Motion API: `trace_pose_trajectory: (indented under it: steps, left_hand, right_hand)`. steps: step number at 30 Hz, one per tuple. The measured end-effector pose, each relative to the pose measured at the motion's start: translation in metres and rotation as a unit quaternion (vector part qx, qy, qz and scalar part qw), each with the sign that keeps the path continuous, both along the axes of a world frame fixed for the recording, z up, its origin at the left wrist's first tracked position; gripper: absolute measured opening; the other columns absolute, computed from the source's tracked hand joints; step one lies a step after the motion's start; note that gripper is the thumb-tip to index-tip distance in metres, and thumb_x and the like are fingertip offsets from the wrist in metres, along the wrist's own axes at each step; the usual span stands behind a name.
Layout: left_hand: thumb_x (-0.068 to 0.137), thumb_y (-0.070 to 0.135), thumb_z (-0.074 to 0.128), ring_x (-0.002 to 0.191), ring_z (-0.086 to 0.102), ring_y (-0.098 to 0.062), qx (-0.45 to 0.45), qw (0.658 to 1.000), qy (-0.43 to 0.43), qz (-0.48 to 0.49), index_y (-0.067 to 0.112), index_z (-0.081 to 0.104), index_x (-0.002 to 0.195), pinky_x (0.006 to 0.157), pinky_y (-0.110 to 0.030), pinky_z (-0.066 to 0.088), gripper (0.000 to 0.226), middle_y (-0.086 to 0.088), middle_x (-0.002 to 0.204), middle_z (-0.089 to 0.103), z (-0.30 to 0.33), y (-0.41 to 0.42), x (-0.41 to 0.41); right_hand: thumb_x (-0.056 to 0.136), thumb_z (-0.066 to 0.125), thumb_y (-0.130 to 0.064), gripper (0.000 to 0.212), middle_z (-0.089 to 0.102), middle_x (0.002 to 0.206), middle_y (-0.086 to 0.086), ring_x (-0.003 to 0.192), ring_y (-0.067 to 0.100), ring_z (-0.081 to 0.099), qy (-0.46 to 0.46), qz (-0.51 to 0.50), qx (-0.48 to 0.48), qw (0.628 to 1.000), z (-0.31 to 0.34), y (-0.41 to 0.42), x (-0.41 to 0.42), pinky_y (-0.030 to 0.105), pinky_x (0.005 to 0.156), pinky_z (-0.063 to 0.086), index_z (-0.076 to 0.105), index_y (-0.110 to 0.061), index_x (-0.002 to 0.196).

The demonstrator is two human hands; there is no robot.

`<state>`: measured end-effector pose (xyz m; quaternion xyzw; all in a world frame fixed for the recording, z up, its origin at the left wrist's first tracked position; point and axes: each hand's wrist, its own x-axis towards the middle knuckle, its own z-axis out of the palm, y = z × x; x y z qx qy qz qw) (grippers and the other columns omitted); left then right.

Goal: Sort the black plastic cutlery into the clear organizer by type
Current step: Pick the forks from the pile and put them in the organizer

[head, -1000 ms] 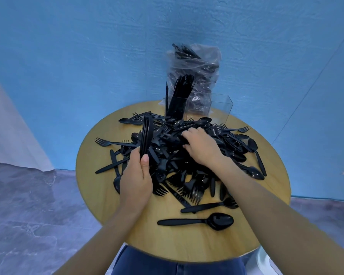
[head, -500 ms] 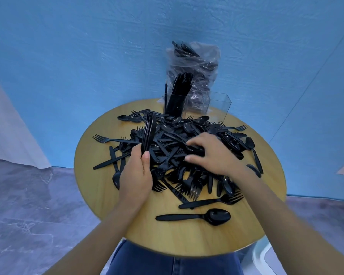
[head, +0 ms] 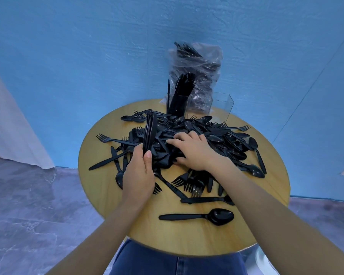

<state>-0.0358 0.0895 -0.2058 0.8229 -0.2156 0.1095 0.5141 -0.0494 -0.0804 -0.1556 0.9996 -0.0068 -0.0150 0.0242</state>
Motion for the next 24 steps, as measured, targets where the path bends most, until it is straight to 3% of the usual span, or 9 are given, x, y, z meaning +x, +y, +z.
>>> trace_pose_trajectory:
  steps: [5,8,11,14,19,22,24]
  left_hand:
    - [0.098,0.036,0.026,0.062,0.049,-0.006,0.001,1.000,-0.001,-0.006,0.012,0.048,0.118,0.053,-0.026,0.034,0.039,0.007,0.071,0.049,0.001,0.000,0.000]
    - [0.099,0.035,0.027,0.067,0.052,-0.006,0.002,1.000,-0.001,-0.006,0.011,0.047,0.125,0.055,-0.026,0.039,0.040,0.008,0.076,0.052,0.000,0.000,0.000]
    - [0.101,0.032,0.028,0.065,0.050,-0.006,0.005,1.000,0.003,-0.003,0.014,0.047,0.122,0.054,-0.025,0.036,0.034,0.010,0.073,0.050,0.000,0.000,-0.001]
    - [0.101,0.031,0.028,0.063,0.050,-0.007,0.006,1.000,0.004,-0.003,0.015,0.047,0.120,0.053,-0.025,0.035,0.032,0.009,0.072,0.051,0.000,-0.001,-0.001]
    - [0.101,0.031,0.028,0.071,0.055,-0.011,0.012,1.000,-0.001,-0.008,0.016,0.047,0.119,0.059,-0.028,0.043,0.030,0.005,0.077,0.055,0.001,-0.001,-0.002]
    - [0.101,0.031,0.028,0.074,0.057,-0.015,0.013,1.000,0.001,-0.011,0.016,0.047,0.119,0.063,-0.030,0.046,0.030,0.002,0.079,0.057,0.002,-0.001,-0.002]
    - [0.101,0.031,0.029,0.071,0.054,-0.009,0.015,1.000,0.002,-0.015,0.017,0.047,0.120,0.063,-0.026,0.045,0.030,0.003,0.079,0.057,0.001,-0.001,-0.002]
  right_hand:
    - [0.093,0.055,-0.028,0.041,0.042,0.129,0.004,0.120,0.024,0.041,-0.070,0.008,0.001,0.998,0.000,-0.005,0.011,0.036,0.096,0.035,0.045,-0.023,0.133]
    - [0.094,0.052,-0.018,0.023,0.049,0.114,0.008,0.108,0.026,0.048,-0.127,-0.023,0.064,0.990,0.005,-0.011,0.014,0.039,0.083,0.046,0.055,-0.011,0.116]
    - [0.095,0.051,-0.016,0.017,0.057,0.107,0.008,0.103,0.027,0.052,-0.163,-0.066,0.097,0.980,0.008,-0.022,0.022,0.037,0.079,0.047,0.061,-0.008,0.106]
    - [0.092,0.058,-0.020,0.012,0.064,0.098,0.006,0.094,0.024,0.059,-0.185,-0.134,0.201,0.953,0.011,-0.032,0.028,0.030,0.075,0.043,0.063,-0.010,0.096]
    - [0.089,0.064,-0.023,0.027,0.064,0.106,0.008,0.099,0.024,0.058,-0.230,-0.192,0.291,0.908,0.014,-0.039,0.023,0.032,0.084,0.044,0.061,-0.007,0.111]
    - [0.088,0.066,-0.023,0.026,0.054,0.086,0.001,0.085,0.021,0.052,-0.254,-0.216,0.308,0.891,0.016,-0.041,0.018,0.031,0.073,0.039,0.052,-0.007,0.102]
    - [0.088,0.065,-0.021,0.024,0.048,0.079,-0.004,0.082,0.021,0.053,-0.254,-0.226,0.317,0.885,0.017,-0.041,0.013,0.031,0.072,0.041,0.045,-0.013,0.097]
